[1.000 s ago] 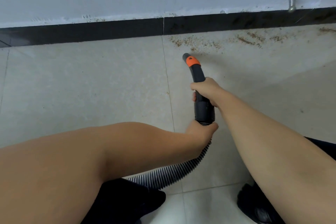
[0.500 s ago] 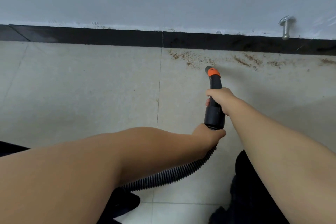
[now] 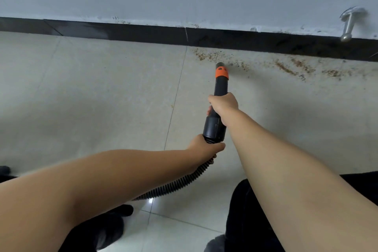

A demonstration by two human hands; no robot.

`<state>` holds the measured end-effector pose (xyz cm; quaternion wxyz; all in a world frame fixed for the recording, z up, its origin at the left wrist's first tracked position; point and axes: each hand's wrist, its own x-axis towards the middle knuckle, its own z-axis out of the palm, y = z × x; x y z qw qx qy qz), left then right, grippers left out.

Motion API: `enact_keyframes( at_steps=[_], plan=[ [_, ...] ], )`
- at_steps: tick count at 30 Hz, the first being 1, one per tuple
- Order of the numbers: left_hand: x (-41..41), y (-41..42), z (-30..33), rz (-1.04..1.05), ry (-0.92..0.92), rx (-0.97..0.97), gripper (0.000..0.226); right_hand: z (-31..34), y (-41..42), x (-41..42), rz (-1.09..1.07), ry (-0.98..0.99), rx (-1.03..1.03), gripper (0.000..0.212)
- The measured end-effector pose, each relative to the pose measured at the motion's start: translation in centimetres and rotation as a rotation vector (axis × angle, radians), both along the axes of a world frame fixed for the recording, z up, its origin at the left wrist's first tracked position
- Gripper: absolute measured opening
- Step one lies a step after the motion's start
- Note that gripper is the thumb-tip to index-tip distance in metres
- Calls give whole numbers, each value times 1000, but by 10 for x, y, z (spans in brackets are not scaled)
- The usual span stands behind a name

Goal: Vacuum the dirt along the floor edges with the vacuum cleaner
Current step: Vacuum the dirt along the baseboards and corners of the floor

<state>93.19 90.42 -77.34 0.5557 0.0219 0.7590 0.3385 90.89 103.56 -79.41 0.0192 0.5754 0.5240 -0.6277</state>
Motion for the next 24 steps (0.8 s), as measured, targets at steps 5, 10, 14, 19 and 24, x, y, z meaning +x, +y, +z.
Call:
enact_keyframes(
  at_steps=[5,10,14,19,24],
  plan=[
    [28,28,-2,-77,-73,38,32,1,32,37,-83,-49,29,25],
    [30,46,-10,-122,-92,105,27,2,53,51,-203,-58,37,23],
    [20,42,-16,-74,-132,121,19,4,47,32,-98,-57,45,20],
    [11,20,-21,64,-142,103,22,3,20,0,101,-67,49,21],
    [-6,8,-25,134,-107,86,26,-1,5,-24,158,-30,57,24]
  ],
)
